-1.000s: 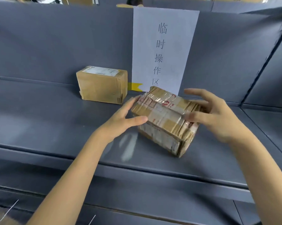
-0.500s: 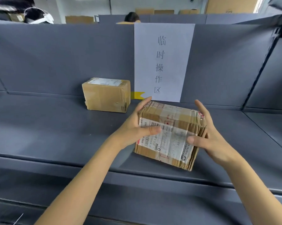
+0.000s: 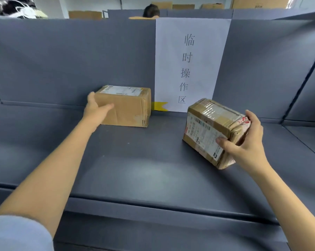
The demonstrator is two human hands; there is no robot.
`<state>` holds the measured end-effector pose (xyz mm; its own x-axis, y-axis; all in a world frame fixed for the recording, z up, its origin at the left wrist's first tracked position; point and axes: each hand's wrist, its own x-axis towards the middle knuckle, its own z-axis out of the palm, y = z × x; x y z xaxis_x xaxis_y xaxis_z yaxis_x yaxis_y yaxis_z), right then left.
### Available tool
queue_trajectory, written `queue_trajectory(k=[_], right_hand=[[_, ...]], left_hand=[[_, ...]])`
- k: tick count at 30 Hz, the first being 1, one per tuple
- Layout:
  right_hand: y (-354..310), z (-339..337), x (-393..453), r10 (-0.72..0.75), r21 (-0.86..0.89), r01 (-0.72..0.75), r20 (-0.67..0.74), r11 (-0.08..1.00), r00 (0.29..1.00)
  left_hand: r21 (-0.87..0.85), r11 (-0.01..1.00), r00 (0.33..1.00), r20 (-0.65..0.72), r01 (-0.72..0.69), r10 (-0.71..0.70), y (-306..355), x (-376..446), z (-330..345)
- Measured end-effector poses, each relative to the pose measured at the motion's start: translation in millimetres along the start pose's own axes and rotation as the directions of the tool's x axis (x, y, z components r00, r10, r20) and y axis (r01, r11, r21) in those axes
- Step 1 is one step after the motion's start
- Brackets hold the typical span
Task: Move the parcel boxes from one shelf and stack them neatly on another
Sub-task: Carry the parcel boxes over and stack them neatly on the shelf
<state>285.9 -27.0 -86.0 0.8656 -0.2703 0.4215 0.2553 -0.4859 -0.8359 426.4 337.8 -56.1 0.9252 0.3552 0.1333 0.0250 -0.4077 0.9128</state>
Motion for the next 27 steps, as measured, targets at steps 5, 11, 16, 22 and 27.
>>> queue_trajectory(k=[5,11,16,22,27], right_hand=[[5,14,12,-0.003,0.01,0.004,-0.068,1.0,0.998],[6,24,21,0.0,-0.002,0.0,-0.097,1.0,0.995],[2,26,19,0.013,-0.016,-0.015,-0.101,1.0,0.995],[-6,29,1,0.017,0.009,-0.016,-0.161,1.0,0.987],[-11,7,-25,0.031,0.078,-0.015,-0.205,0.997,0.978]], left_hand=[[-0.18,0.971,0.987,-0.023,-0.159,0.158,-9,-24,-3],[-0.156,0.984,0.872,0.468,-0.081,0.146,-10,-46,14],[-0.261,0.959,0.902,0.379,-0.112,0.208,-5,-86,60],[-0.136,0.968,0.96,0.163,-0.209,0.23,4,-116,94],[-0.127,0.972,0.953,0.207,-0.198,0.222,1,-130,77]])
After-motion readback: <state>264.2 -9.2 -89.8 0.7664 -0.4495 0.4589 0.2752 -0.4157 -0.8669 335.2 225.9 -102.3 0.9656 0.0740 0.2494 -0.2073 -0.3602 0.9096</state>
